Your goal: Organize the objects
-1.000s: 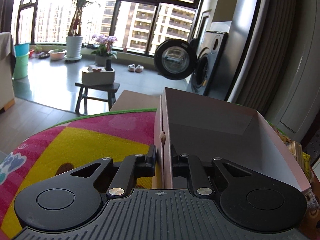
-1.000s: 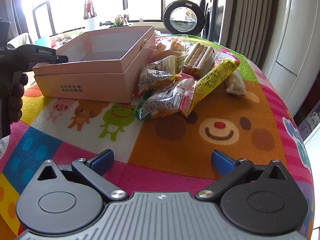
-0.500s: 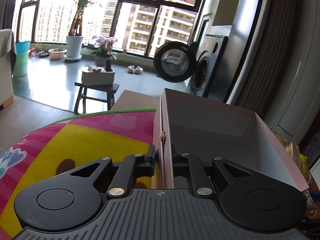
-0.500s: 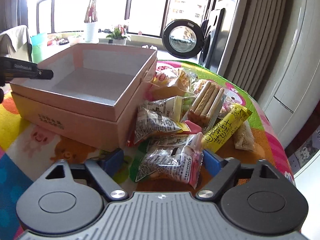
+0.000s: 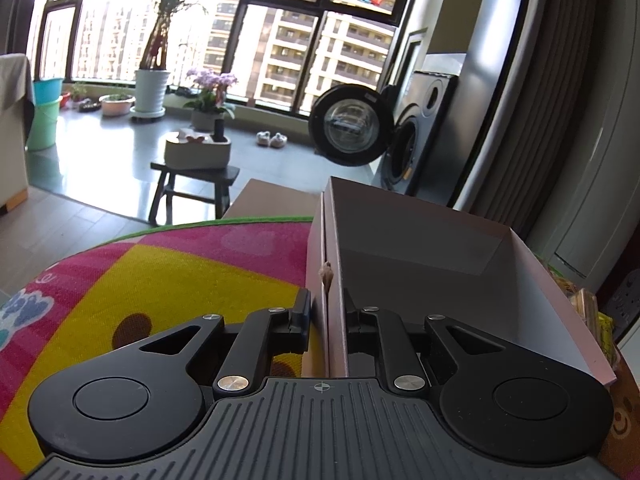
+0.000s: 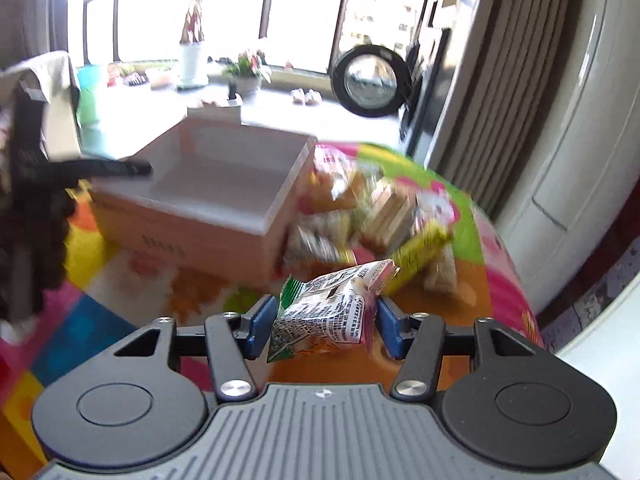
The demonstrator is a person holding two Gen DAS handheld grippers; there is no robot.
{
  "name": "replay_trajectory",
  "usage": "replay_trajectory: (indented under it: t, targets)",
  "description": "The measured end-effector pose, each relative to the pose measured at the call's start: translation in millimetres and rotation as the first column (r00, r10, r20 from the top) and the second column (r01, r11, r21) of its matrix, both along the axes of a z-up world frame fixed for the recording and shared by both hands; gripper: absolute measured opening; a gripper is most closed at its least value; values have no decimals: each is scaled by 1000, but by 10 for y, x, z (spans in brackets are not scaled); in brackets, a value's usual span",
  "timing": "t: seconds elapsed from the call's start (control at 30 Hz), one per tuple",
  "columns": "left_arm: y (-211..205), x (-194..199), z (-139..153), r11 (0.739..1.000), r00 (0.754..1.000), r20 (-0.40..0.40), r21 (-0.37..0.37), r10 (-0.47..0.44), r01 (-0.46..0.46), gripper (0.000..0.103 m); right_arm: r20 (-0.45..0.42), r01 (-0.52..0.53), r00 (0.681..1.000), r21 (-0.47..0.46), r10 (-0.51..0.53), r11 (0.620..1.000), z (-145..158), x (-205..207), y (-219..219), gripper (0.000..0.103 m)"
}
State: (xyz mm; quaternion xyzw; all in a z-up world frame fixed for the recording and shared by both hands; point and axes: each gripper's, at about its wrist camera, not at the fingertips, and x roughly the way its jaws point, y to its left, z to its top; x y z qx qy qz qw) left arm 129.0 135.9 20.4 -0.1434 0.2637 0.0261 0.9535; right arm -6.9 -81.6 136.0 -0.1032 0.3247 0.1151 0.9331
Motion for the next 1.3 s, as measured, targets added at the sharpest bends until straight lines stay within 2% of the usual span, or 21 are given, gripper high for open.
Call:
replay_trajectory:
  t: [0.1, 0.2, 0.4, 0.47, 0.5, 0.6, 0.73, 0.83, 0.93, 1.03, 1.1, 1.17, 1.27, 1.3]
  targets:
    - [2, -11, -4, 1000, 1000, -1, -2, 0, 0, 16, 5, -49, 999, 81, 49, 996, 223, 191, 160, 54]
    - [2, -12, -7, 1000, 1000, 0, -2, 1, -1, 16, -23, -98, 995, 133, 102, 986, 228, 577, 463, 54]
    - [12, -26, -8, 1000, 1000, 3, -2, -3, 3, 16, -182, -84, 975, 243, 131, 966, -178, 1517, 1075, 55]
    - [12, -27, -8, 1000, 1000, 3, -2, -3, 3, 16, -228, -73, 964, 270, 138, 960, -318, 1726, 1195, 56]
    - [11, -27, -9, 1000, 1000, 3, -2, -4, 4, 16, -246, -68, 959, 278, 139, 958, -377, 1806, 1232, 60]
    - [7, -27, -9, 1000, 1000, 0, -5, -4, 4, 16, -255, -72, 956, 281, 147, 957, -435, 1862, 1263, 62]
    - [8, -29, -14, 1000, 1000, -1, -1, -4, 4, 16, -222, -76, 965, 279, 141, 957, -335, 1825, 1094, 64]
    - [18, -30, -18, 1000, 1000, 0, -2, -4, 4, 16, -162, -54, 982, 268, 100, 962, -196, 1741, 817, 68]
    - [21, -37, -22, 1000, 1000, 0, -1, -3, 3, 16, -98, -14, 994, 236, 38, 972, -70, 1726, 551, 71]
    - [29, -42, -29, 1000, 1000, 1, 0, -2, 2, 16, -60, 64, 997, 227, -52, 972, 70, 1900, 208, 72]
    - [18, -39, -30, 1000, 1000, 1, 2, -1, 1, 16, -79, 131, 990, 229, -116, 965, 74, 2152, 4, 78]
    - [20, -43, -34, 1000, 1000, 1, 5, -1, 1, 16, -137, 176, 979, 222, -149, 959, -27, 2468, -127, 86]
    - [19, -45, -34, 1000, 1000, 1, 5, -1, 1, 16, -188, 271, 953, 169, -238, 948, -294, 2911, -200, 85]
    - [19, -45, -35, 1000, 1000, 1, 4, -1, 1, 16, -198, 278, 949, 158, -245, 947, -365, 3036, -185, 74]
